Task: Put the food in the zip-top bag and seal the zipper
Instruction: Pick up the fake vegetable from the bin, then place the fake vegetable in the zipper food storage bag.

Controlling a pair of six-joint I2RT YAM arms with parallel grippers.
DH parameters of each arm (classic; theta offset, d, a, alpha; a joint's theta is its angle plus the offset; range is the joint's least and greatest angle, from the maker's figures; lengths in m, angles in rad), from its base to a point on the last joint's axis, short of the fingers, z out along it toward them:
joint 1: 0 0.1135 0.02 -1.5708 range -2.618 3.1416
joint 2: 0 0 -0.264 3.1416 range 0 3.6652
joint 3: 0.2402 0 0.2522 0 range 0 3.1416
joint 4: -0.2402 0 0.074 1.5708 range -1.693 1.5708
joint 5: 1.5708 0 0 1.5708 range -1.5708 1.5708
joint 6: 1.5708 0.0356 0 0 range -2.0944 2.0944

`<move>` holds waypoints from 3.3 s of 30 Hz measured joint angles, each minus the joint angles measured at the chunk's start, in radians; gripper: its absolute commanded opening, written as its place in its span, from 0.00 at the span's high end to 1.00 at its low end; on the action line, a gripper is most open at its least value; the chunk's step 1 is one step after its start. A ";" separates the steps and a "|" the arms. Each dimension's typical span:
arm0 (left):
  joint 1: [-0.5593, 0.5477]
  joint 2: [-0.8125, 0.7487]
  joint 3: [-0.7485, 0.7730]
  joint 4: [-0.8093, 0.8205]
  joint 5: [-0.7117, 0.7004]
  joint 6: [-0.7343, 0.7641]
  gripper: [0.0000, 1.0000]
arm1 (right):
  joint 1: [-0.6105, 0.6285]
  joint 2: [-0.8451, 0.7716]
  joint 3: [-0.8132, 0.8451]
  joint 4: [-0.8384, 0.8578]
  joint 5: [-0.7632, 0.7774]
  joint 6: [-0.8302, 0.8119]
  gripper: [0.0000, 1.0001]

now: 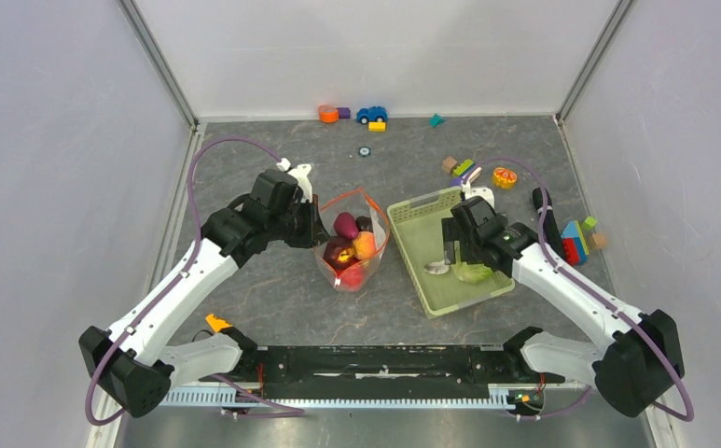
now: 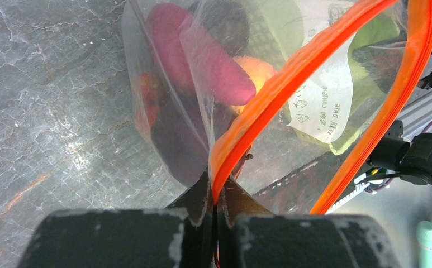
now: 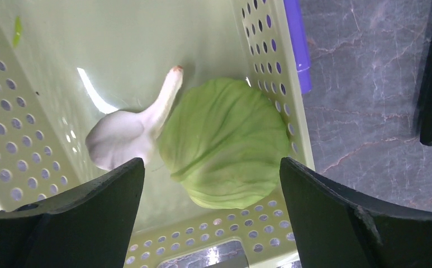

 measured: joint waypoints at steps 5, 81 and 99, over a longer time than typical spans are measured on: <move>0.000 0.000 0.000 0.000 0.000 0.000 0.97 | -0.007 0.010 -0.024 -0.003 0.000 0.004 0.10; 0.000 0.000 0.000 0.000 0.000 0.000 0.97 | -0.010 -0.242 -0.018 0.958 -0.977 -0.360 0.98; 0.000 0.002 0.000 0.000 0.018 0.000 0.98 | 0.231 -0.053 0.103 0.816 -0.869 -0.526 1.00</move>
